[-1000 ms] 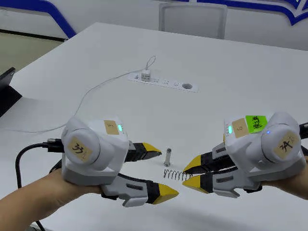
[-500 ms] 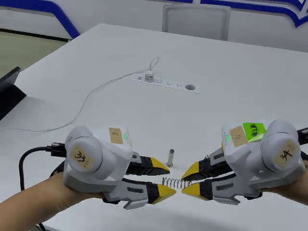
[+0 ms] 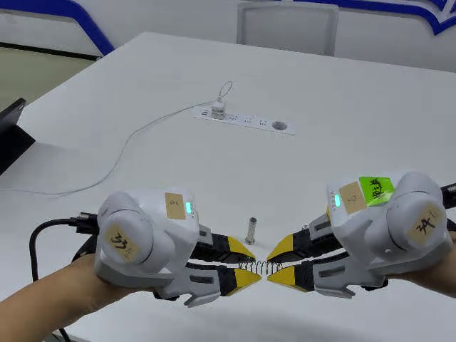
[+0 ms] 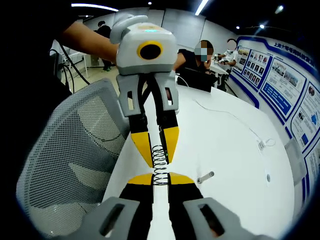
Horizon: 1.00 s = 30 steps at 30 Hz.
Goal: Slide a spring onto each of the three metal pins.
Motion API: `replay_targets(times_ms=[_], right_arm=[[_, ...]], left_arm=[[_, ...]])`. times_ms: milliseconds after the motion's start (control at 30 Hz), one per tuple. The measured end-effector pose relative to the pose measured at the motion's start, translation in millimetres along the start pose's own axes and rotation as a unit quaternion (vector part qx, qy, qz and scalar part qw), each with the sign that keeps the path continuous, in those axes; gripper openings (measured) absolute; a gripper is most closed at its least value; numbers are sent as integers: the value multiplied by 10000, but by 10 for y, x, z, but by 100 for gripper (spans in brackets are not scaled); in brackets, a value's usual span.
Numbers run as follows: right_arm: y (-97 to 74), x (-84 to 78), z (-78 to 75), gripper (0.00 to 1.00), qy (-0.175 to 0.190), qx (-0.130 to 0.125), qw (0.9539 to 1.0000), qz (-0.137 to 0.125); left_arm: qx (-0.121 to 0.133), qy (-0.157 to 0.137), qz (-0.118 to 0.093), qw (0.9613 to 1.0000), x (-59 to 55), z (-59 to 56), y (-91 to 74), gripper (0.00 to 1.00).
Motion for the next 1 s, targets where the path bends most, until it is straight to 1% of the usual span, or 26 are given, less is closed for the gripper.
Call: replay_targets(times_ms=[33, 67, 167, 267, 333, 367, 433, 467, 567, 600, 633, 767, 867, 900, 1000], right_arm=[[-3, -2, -6, 11, -36, -33, 10000, 8], [-6, 0, -15, 11, -77, -71, 9999, -3], [-18, -6, -34, 11, -91, -104, 9999, -19], [-37, 0, -61, 13, 43, -87, 9999, -129], [-31, -19, -63, 17, 40, -98, 9999, -98], [-21, -51, -69, 17, -6, -108, 9999, -12], [-7, -82, -67, 17, -3, -88, 10000, 34], [-6, -84, -74, 17, 19, -113, 9999, -12], [4, -55, -58, 14, 233, 6, 9994, -263], [6, -51, -53, 12, 242, 33, 9993, -282], [15, -68, -48, 12, 301, 53, 9993, -202], [24, -72, -40, 11, 313, 83, 9994, -141], [5, -59, -27, 11, 348, 119, 9992, -160], [-5, -56, -22, 11, 353, 132, 9991, -179], [-21, -45, -6, 11, 363, 178, 9989, -224]], left_arm=[[35, 160, 0, 9999, 9, -2, 1, 10], [77, 214, 27, 9997, 9, -6, 7, 10], [116, 228, 10, 9997, 20, 10, 12, 10], [77, 226, -15, 9997, 25, 7, 14, 9], [57, 208, -19, 9998, 20, 19, 3, 9], [48, 208, -22, 9998, 18, 23, -3, 9], [28, 202, -43, 9998, 26, 26, -14, 9], [-10, 196, -93, 9998, 42, 14, -22, 9], [-61, 197, -159, 9997, 65, -1, -24, 9], [-60, 205, -142, 9997, 62, -1, -23, 9], [-75, 229, -118, 9996, 56, -2, -20, 9], [-84, 269, -58, 9996, 34, -6, 6, 10], [-100, 330, 0, 9994, 18, -12, 19, 10], [-111, 426, 44, 9990, 14, -22, 30, 10], [-142, 529, 125, 9984, 7, -37, 51, 10]])
Point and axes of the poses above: the centre of the closed fingertips' face, and the gripper's own axes: y roughly forward along the fingers, z roughly to its left, x roughly out of its top, the point moved 5 cm from there along -y, roughly backward along the fingers, and after that the axes turned 3 degrees about z, right-handed, at the moved point
